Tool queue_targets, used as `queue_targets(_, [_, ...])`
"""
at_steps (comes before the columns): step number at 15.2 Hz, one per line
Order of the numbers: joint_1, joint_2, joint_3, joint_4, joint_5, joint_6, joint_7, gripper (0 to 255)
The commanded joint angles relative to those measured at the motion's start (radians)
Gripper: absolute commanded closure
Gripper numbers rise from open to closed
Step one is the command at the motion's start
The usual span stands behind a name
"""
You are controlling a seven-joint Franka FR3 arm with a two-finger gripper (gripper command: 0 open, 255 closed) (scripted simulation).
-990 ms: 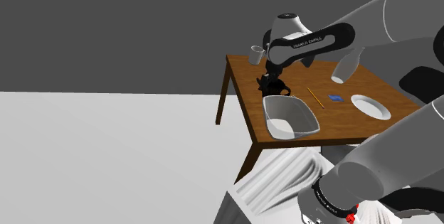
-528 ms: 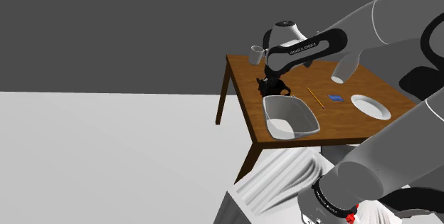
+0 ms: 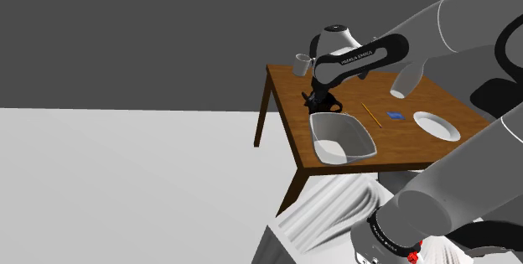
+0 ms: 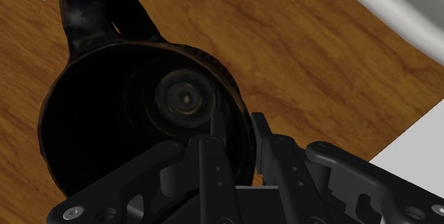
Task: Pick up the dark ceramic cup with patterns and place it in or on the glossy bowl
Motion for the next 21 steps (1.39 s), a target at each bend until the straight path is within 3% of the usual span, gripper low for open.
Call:
queue_targets(1, [0.0, 0.0, 0.0, 0.0, 0.0, 0.0, 0.0, 255])
queue_targets(7, [0.0, 0.0, 0.0, 0.0, 0.0, 0.0, 0.0, 255])
queue_targets(21, [0.007, -0.104, 0.007, 0.092, 0.023, -0.194, -0.037, 255])
